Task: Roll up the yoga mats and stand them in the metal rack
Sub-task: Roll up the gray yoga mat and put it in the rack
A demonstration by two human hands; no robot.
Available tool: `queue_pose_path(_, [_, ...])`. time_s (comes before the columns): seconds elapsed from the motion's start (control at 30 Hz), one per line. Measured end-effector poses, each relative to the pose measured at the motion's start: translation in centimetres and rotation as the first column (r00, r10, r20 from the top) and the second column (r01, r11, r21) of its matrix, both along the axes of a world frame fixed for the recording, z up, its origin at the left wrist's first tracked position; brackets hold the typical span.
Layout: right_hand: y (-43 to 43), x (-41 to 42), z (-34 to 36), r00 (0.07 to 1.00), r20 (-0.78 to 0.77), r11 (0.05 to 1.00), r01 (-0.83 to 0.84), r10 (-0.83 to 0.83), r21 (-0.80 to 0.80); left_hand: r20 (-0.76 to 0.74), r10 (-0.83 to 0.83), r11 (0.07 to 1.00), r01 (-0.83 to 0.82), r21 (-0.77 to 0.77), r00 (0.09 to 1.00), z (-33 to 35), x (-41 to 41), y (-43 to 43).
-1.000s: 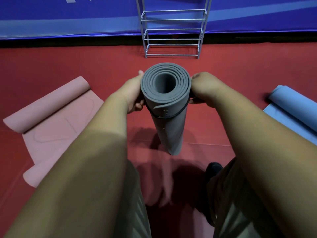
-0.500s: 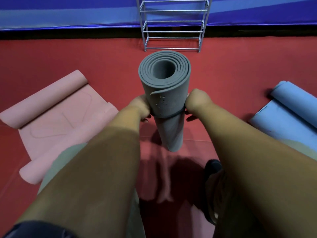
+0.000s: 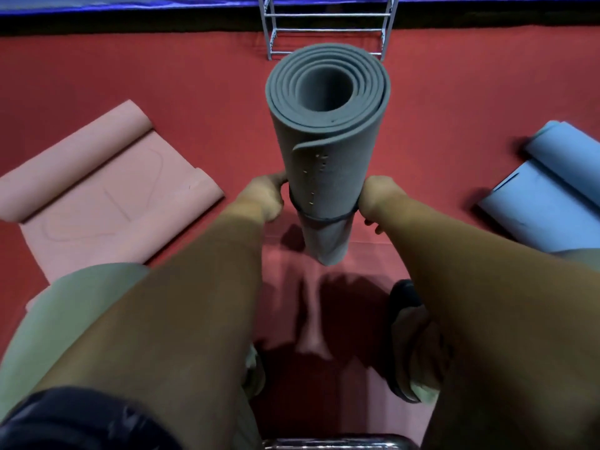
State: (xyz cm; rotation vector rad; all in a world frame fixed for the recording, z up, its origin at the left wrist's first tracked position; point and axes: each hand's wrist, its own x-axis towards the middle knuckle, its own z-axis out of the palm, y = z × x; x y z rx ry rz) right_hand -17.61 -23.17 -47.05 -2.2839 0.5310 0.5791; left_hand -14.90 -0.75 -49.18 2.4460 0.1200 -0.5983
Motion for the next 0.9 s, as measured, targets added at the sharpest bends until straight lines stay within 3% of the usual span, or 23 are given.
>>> queue_pose_path(0.13, [0.2, 0.1, -0.7, 0.999, -0.044, 0.995, 0.014, -0.009, 0.104, 0.002, 0.103, 0.982, -0.102, -0.158, 0.995, -0.3, -0.2, -0.9])
queue_pose_path(0.27, [-0.5, 0.1, -0.6, 0.991, -0.069, 0.968, 0.131, -0.119, 0.214, -0.086, 0.15, 0.917, -0.171, -0.359, 0.985, 1.2, -0.4, -1.3])
queue_pose_path(0.43, [-1.0, -0.3, -0.6, 0.961, -0.012, 0.896, 0.264, -0.278, 0.358, -0.259, 0.29, 0.733, -0.388, -0.558, 0.921, 2.1, -0.6, -1.9])
queue_pose_path(0.57, [-0.9, -0.7, -0.8, 0.946, -0.01, 0.867, 0.301, -0.324, 0.398, -0.271, 0.34, 0.71, -0.434, -0.554, 0.901, 2.1, -0.8, -2.4])
queue_pose_path(0.77, [-0.7, -0.9, -1.7, 0.977, -0.004, 0.947, 0.205, -0.211, 0.249, -0.214, 0.464, 0.709, -0.505, -0.492, 0.859, 0.5, -1.1, -2.9])
queue_pose_path(0.9, [-0.5, -0.6, -1.8, 0.968, -0.01, 0.927, 0.245, -0.252, 0.285, -0.187, 0.475, 0.739, -0.506, -0.445, 0.86, -0.1, -0.5, -2.9])
